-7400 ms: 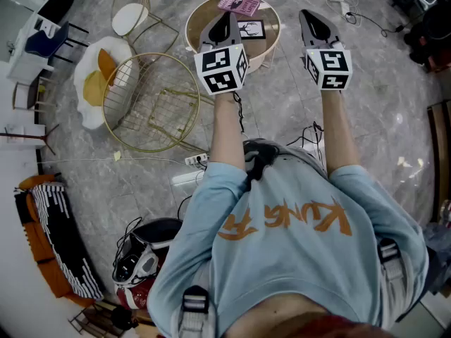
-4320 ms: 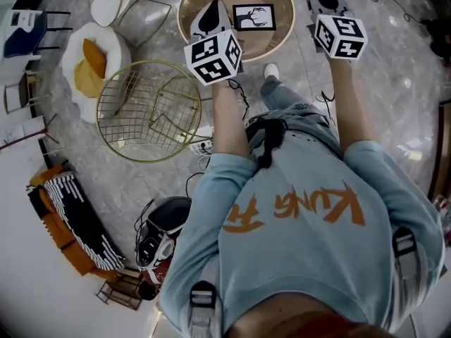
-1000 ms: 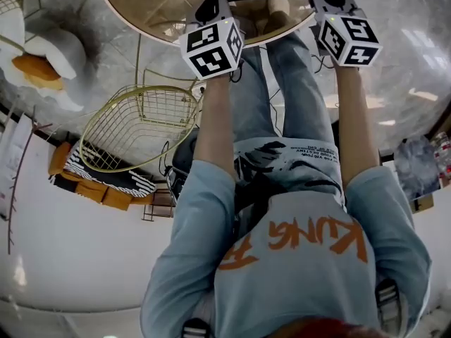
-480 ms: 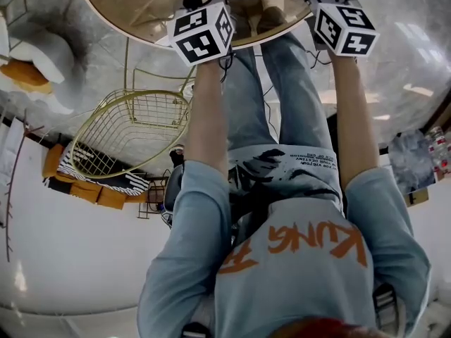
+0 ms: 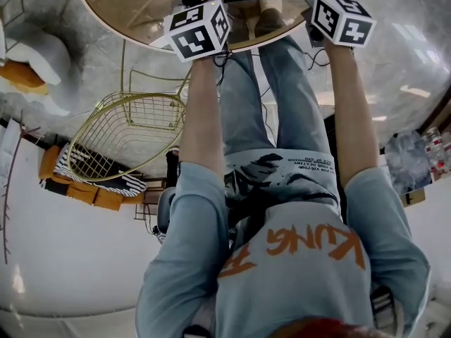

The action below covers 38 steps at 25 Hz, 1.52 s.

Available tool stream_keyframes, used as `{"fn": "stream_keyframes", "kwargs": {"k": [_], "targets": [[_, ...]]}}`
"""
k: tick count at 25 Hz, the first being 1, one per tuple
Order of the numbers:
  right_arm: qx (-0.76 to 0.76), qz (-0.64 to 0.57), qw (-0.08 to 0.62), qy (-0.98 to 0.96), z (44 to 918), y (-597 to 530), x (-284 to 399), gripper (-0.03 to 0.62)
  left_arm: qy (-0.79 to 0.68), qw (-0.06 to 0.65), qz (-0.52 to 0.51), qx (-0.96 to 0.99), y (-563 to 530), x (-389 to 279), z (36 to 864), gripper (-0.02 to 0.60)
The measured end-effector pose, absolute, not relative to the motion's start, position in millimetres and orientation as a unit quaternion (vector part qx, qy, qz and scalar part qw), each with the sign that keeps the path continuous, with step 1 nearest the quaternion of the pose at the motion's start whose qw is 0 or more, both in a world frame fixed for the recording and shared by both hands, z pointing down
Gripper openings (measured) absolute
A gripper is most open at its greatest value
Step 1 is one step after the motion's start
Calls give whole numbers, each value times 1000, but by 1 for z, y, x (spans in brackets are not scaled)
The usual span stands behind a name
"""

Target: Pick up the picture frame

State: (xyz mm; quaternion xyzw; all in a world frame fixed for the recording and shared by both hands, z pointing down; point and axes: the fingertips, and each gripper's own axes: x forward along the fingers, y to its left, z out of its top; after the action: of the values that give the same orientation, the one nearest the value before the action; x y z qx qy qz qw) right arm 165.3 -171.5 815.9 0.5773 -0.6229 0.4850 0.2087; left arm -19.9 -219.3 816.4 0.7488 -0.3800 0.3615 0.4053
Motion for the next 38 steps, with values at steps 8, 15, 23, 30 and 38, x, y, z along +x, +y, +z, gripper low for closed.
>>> {"fn": "stream_keyframes", "kwargs": {"k": [8,15,23,30,38], "targets": [[591,503,201,-598,814,-174,166,84,-374,409,368,747,-218,-18,818,114],[602,539,192,-557,809,-175,169,72,-373,418,387,732,-217,-19,816,95],[608,508,210,-573,790,-166,170,69,-366,423,366,743,-206,-20,797,83],[607,479,207,-599,751,-159,181,69,-378,412,343,755,-196,-9,759,80],[599,448,209,-630,683,-155,179,69,-408,413,320,749,-180,-13,695,80]]}}
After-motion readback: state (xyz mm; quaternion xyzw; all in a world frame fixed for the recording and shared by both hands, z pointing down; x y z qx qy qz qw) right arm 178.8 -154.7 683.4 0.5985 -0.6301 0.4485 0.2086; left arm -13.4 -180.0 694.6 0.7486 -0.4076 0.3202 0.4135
